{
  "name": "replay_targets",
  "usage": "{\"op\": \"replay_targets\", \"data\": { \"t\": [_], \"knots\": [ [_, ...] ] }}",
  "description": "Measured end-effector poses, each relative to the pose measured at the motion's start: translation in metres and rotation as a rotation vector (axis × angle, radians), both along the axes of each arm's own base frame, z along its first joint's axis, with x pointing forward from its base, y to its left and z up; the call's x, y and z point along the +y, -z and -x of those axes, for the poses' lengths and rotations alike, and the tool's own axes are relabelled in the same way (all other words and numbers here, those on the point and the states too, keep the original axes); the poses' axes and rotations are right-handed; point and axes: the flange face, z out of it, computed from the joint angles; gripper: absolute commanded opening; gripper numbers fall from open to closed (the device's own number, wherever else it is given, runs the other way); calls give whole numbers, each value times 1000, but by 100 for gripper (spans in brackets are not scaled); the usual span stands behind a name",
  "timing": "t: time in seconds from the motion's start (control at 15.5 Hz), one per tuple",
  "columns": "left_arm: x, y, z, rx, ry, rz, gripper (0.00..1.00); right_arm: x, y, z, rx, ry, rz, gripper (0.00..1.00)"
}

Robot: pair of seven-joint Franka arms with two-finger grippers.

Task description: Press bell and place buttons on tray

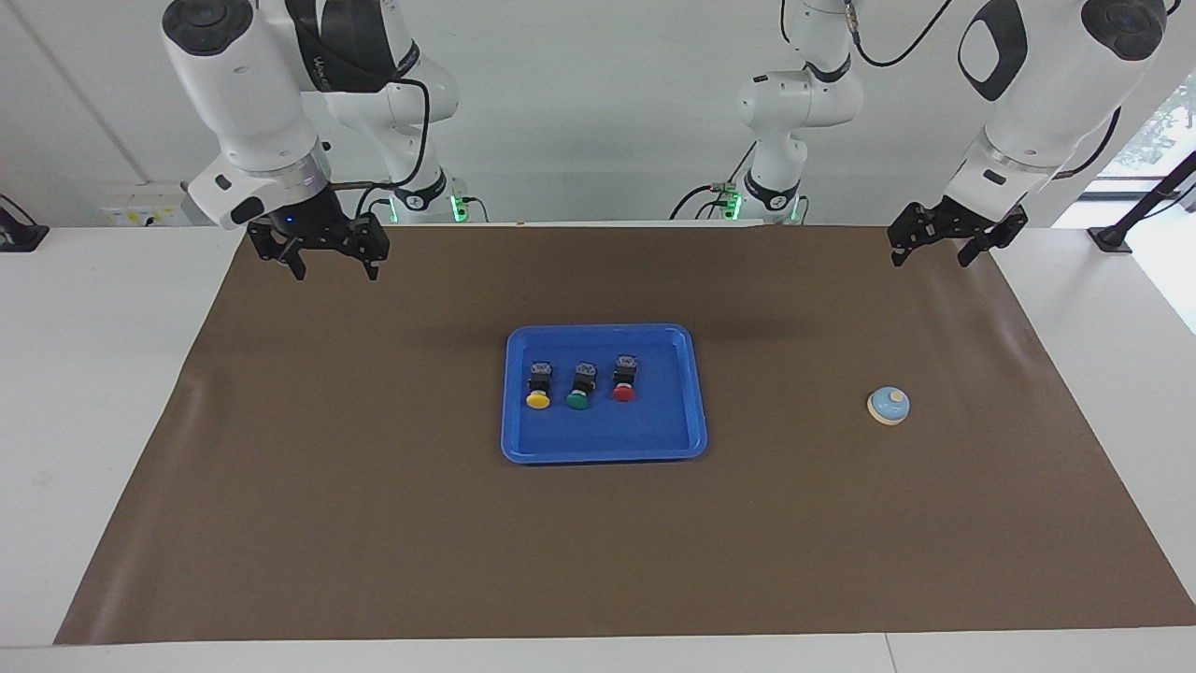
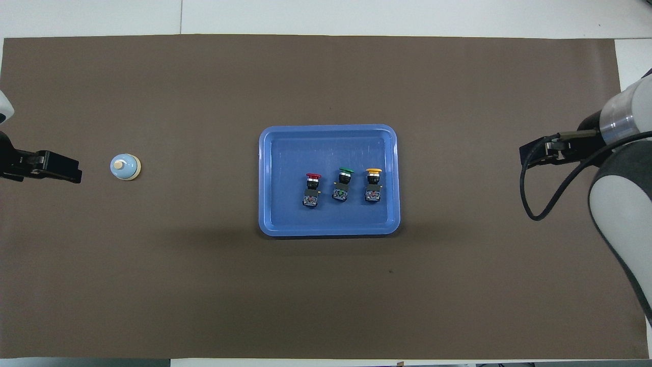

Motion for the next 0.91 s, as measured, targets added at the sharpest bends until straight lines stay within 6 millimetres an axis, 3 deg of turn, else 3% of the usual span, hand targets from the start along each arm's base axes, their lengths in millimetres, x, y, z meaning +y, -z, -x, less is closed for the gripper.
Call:
{"op": "replay_targets", "data": {
  "t": [0.13,0.39,0.78,0.84,0.91],
  "knots": [
    [0,0,0,0,0,0,100,-17,1,-1,2,14,-1,100],
    [0,0,0,0,0,0,100,-30,2,-1,4,37,-1,100],
    [-3,0,0,0,3,0,100,-31,2,-1,5,39,-1,100],
    [-3,0,0,0,1,0,92,-31,2,-1,5,39,-1,100],
    [-2,0,0,0,-6,-1,59,-31,2,-1,5,39,-1,100]
  ]
}}
